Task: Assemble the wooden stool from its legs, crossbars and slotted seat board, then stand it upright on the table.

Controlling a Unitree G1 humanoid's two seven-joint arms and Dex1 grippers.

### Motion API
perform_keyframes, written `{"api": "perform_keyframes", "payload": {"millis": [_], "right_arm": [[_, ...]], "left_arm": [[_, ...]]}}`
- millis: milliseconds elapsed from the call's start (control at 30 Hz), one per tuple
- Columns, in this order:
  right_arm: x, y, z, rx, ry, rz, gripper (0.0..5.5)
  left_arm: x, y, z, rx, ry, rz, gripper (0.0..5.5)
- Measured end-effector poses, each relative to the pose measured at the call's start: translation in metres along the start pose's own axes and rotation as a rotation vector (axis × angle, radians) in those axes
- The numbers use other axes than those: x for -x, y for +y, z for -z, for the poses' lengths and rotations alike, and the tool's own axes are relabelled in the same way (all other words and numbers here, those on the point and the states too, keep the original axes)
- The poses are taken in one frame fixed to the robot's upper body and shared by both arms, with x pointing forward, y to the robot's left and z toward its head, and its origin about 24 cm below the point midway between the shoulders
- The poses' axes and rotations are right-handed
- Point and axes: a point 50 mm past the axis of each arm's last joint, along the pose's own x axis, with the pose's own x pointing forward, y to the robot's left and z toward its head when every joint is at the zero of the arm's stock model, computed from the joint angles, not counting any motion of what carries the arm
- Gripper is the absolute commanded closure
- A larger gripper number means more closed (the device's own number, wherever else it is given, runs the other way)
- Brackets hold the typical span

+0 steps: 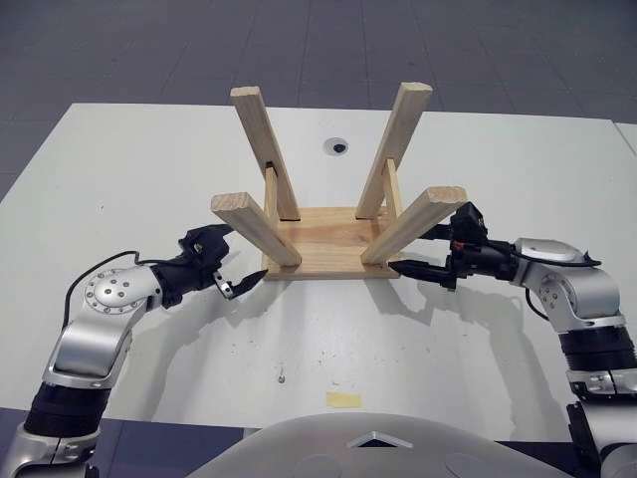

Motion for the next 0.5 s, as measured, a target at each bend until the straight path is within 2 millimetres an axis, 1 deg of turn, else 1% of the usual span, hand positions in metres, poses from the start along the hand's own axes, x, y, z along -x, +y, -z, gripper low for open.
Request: {"api": "perform_keyframes", "payload": {"millis": [33,100,133,200,333,367,500], "right_arm": [[-0.002,-0.001,0.002,0.007,0.024,-0.025,0.10],[-0.004,-0.004,0.004,0.010,0.047,-0.042,0.10],[-0.004,-0.005,0.004,0.013,0.051,-0.047,0.31],[-0.006,-0.006,0.003,0.015,0.057,-0.061,0.55],[-0.008,-0.006,0.002,0.015,0.056,-0.084,1.22],[-0.008,-0.006,0.001,0.016,0.055,-0.087,1.46],[-0.010,-0.007,0.002,0.006,0.059,-0.091,2.12]], "left_arm": [[-0.003,0.000,-0.004,0.020,-0.015,0.029,0.12],[-0.011,-0.003,-0.009,0.041,-0.050,0.059,0.42],[-0.015,-0.005,-0.011,0.044,-0.066,0.078,0.55],[-0.020,-0.007,-0.013,0.041,-0.068,0.110,0.91],[-0.023,-0.008,-0.005,0.070,-0.042,0.137,1.61],[-0.023,-0.007,-0.003,0.077,-0.037,0.135,1.87],[-0.028,-0.013,-0.001,0.178,-0.064,0.168,2.54]]}}
